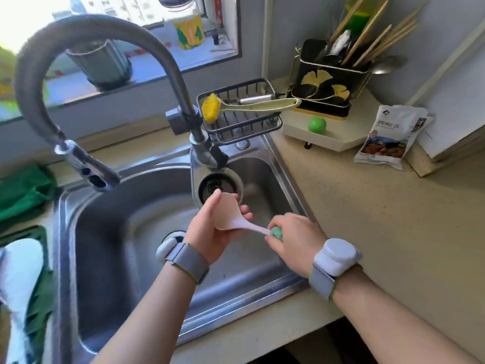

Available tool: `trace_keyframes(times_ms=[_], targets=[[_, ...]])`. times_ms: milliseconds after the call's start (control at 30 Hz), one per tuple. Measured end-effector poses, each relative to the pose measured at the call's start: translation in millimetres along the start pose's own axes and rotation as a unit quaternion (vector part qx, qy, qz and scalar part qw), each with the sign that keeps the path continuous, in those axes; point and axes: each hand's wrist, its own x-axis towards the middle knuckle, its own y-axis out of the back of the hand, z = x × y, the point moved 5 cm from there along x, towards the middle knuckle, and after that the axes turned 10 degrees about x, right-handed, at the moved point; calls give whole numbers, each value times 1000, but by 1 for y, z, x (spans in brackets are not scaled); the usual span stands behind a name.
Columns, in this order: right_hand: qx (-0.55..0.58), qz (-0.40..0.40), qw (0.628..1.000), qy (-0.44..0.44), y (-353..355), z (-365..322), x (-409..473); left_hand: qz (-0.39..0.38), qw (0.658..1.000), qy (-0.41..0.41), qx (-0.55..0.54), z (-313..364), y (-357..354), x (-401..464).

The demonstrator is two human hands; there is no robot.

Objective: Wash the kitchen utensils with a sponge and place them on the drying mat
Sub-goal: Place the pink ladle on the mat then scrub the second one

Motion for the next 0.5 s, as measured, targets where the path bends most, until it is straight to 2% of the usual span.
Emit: trace_keyframes(times_ms=[67,133,233,300,367,400,433,467,500], targets=[[93,57,994,-8,-3,-16,6,26,999,-13,-14,5,23,-6],[259,143,954,-51,0,-35,12,36,999,-16,-28,6,40,-14],[432,146,886,-88,-28,-83,24,11,999,-28,-40,8,57,-27],[482,114,864,-87,-52,-116,26,-18,998,-34,-53,11,64,-35],[478,67,875,-36,-71,-144,21,-19,995,-45,-89,17,77,-40],[447,57,893,7,-77,-152,16,-17,993,-50,-106,19,83,-41],[379,63,921,67,-81,-159,10,-15,992,-51,-116,23,91,-42],[265,85,951,138,-88,-166,5,-11,992,-48,-119,26,101,-42],[135,110,964,200,-97,-171,-1,-9,992,-40,-116,26,110,-43]])
